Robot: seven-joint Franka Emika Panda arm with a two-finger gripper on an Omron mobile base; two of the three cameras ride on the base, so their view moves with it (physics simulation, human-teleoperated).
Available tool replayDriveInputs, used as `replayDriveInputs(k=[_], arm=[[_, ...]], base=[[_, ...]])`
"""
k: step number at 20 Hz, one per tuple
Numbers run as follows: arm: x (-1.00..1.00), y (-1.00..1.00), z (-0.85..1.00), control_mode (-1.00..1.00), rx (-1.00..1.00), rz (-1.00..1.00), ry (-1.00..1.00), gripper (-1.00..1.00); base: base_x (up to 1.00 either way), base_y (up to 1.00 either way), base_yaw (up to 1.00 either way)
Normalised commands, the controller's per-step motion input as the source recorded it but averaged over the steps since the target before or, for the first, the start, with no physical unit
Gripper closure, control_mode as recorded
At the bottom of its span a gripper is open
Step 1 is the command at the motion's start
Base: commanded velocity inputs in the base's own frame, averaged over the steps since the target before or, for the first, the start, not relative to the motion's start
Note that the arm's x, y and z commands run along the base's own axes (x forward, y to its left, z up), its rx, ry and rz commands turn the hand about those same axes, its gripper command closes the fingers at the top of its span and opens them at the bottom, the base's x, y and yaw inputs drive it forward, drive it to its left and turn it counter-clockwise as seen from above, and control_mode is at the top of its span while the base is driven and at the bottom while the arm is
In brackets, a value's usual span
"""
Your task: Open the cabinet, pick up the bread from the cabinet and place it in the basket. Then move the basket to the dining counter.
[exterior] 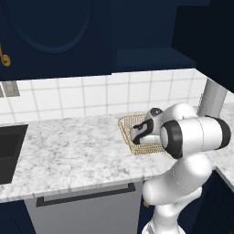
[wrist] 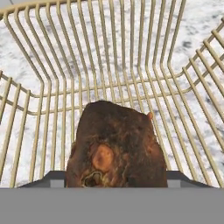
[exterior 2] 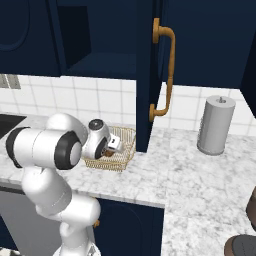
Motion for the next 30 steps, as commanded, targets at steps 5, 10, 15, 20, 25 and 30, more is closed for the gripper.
replayDriveInputs(k=[5,10,15,20,25,30], arm=[[0.23,-0.05,-0.17,-1.0,-0.01,0.0,0.01,1.0],[0.16,-0.01,-0.08,-1.0,-0.02,0.0,0.05,1.0],[-0.19,-0.14,-0.09,-1.0,-0.03,0.0,0.05,-1.0],[-0.4,-0.04,0.24,-1.0,0.0,0.0,0.0,-1.0],[-0.38,0.0,0.74,-1.0,0.0,0.0,0.0,-1.0],[-1.0,0.66,0.62,-1.0,-0.01,0.07,-0.04,-1.0]], base=[[0.0,0.0,0.0],[0.0,0.0,0.0],[0.0,0.0,0.0],[0.0,0.0,0.0],[0.0,0.0,0.0],[0.0,0.0,0.0]])
